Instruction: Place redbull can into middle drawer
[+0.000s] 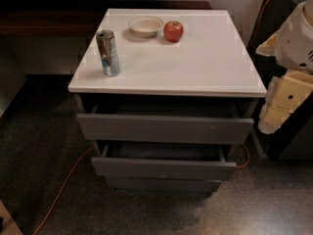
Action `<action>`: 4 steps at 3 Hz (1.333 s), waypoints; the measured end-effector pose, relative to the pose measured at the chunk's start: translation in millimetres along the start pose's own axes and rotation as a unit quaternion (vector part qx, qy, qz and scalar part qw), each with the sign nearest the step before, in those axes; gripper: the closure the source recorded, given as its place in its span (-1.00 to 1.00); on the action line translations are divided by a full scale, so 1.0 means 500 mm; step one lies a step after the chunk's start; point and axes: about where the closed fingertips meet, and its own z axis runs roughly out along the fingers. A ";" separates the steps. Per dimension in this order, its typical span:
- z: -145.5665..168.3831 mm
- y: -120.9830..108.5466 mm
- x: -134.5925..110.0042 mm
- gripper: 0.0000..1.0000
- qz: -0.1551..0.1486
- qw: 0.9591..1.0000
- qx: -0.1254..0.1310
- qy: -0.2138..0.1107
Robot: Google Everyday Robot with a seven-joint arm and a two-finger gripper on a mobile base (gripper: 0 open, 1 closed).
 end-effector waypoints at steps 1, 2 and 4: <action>0.026 0.026 -0.018 -1.00 -0.008 1.000 -0.004 -0.011; 0.080 0.073 -0.033 -1.00 -0.017 0.999 -0.022 -0.027; 0.251 0.176 -0.046 -1.00 -0.028 0.995 -0.065 -0.066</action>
Offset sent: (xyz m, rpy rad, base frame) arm -0.0416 0.0553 -0.0993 0.1044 0.0970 0.1002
